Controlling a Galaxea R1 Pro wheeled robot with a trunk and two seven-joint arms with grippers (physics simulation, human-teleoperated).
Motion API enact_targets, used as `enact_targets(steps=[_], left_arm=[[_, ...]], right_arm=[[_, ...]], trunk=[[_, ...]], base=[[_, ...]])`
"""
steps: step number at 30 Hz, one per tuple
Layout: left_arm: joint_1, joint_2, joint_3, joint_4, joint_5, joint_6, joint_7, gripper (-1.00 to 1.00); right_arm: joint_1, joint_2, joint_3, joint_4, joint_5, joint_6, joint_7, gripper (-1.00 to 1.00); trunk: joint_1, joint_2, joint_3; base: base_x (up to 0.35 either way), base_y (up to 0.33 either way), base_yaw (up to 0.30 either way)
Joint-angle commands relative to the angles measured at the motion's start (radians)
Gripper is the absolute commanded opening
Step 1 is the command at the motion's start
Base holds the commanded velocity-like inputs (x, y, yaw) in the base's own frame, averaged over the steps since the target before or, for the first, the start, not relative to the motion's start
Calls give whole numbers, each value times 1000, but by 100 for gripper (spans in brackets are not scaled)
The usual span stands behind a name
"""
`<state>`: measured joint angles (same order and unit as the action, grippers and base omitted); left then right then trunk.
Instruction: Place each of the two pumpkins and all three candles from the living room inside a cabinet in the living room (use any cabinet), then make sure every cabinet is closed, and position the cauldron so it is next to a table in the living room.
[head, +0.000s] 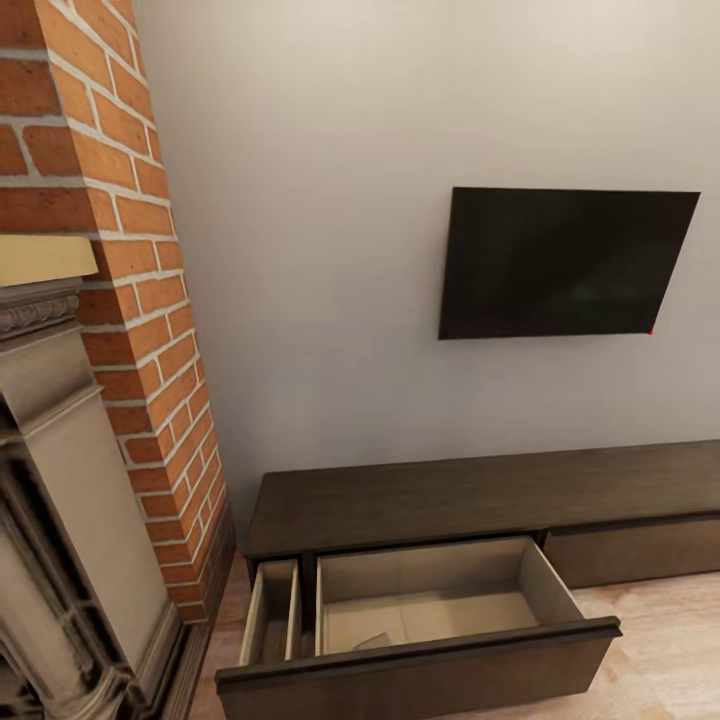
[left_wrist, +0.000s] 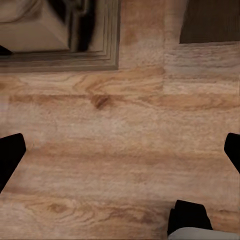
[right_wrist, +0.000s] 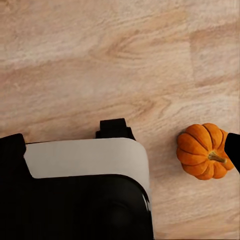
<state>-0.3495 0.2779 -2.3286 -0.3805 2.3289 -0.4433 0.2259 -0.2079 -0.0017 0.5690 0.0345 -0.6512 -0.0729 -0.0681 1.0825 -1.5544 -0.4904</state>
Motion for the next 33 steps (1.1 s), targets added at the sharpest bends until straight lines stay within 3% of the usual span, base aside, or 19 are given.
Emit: enact_targets(steps=[1, 3, 6, 11, 24, 33], left_arm=[[-2, -6, -7, 10, 8, -5, 6, 100], [-2, -35, -8, 30, 12, -3, 7, 100], [-2, -44, -11, 34, 5, -1, 12, 100], [27, -34, -10, 58, 0, -26, 5, 100], [101, -108, -9, 62, 5, -16, 13, 100], [104, -127, -7, 66, 12, 19, 14, 100]], right_arm=[[2, 0, 8, 2, -7, -9, 0, 100], [5, -2, 8, 2, -7, -14, 1, 100], [5, -2, 7, 2, -8, -16, 1, 100], [34, -4, 31, -1, -16, -37, 2, 100], [85, -5, 15, -1, -19, -29, 2, 100], [86, -4, 14, -1, -21, -25, 2, 100]], trunk=[[0, -1, -1], [0, -1, -1], [0, -1, -1], [0, -1, -1], [0, -1, -1], [0, -1, -1]], base=[[0, 0, 0], [0, 0, 0], [0, 0, 0], [0, 0, 0], [0, 0, 0], [0, 0, 0]])
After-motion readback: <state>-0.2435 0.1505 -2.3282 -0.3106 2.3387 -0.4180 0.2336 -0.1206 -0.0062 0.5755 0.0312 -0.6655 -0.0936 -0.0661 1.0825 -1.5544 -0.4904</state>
